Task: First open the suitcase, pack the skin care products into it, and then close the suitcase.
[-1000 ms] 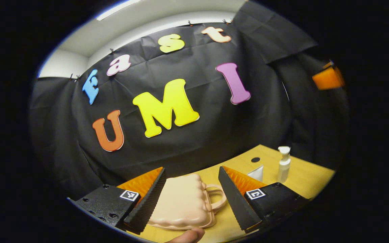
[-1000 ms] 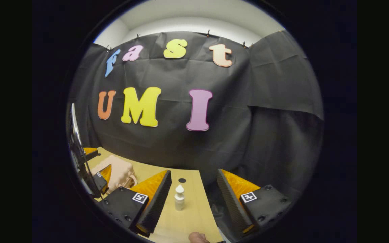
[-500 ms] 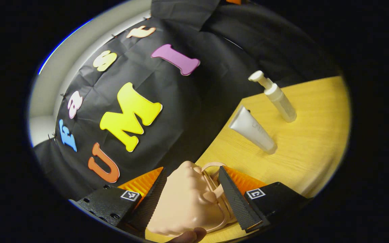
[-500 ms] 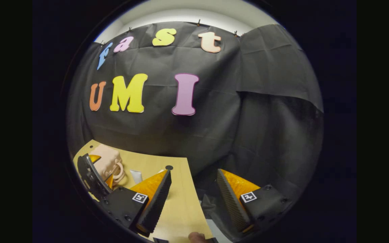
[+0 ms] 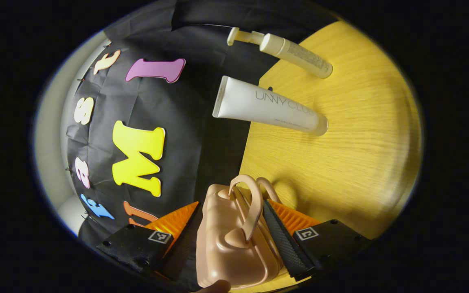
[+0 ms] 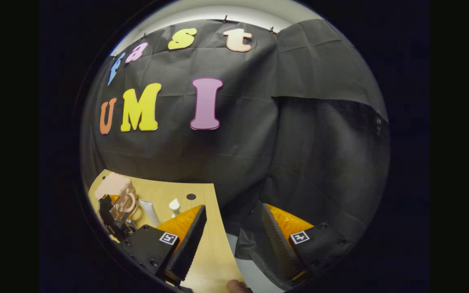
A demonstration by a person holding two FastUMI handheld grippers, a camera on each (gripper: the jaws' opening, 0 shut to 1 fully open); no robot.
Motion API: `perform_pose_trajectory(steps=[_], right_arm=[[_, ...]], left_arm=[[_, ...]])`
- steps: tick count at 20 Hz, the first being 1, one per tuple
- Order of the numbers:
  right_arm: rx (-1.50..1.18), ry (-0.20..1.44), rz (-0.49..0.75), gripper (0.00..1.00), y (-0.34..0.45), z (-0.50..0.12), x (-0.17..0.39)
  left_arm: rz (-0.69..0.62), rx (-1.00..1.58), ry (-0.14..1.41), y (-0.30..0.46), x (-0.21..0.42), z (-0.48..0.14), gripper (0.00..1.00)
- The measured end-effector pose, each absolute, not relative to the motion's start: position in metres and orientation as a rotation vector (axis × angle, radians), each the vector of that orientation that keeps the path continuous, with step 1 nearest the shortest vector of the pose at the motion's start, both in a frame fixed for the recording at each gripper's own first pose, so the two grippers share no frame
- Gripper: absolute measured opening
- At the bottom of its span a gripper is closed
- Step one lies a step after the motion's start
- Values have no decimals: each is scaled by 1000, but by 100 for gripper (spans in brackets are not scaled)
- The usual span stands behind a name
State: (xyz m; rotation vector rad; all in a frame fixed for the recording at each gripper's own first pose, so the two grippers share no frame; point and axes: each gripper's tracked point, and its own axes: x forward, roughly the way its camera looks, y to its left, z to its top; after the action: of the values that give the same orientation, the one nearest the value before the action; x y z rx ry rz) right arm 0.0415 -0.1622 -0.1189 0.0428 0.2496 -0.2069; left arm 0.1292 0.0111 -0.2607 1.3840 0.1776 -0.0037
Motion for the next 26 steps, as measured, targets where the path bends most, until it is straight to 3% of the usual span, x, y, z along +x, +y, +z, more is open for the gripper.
perform_pose_trajectory(steps=[1,4,7,8,11,16,26], right_arm=[[42,248,-205,81,-164,-120,43],[32,250,-196,81,-161,-121,48],[19,255,-182,81,-151,-119,51],[13,255,-178,81,-147,-117,53],[1,254,-163,81,-132,-111,56],[-10,227,-157,81,-104,-90,60],[-1,155,-197,81,-28,-51,52]], left_arm=[[2,1418,188,11,131,-262,90],[11,1531,259,21,136,-273,63],[1,1515,296,29,137,-278,46],[-2,1512,301,31,138,-278,34],[-9,1482,309,36,136,-272,11],[-40,1353,274,39,136,-238,3],[11,904,204,123,133,-118,3]])
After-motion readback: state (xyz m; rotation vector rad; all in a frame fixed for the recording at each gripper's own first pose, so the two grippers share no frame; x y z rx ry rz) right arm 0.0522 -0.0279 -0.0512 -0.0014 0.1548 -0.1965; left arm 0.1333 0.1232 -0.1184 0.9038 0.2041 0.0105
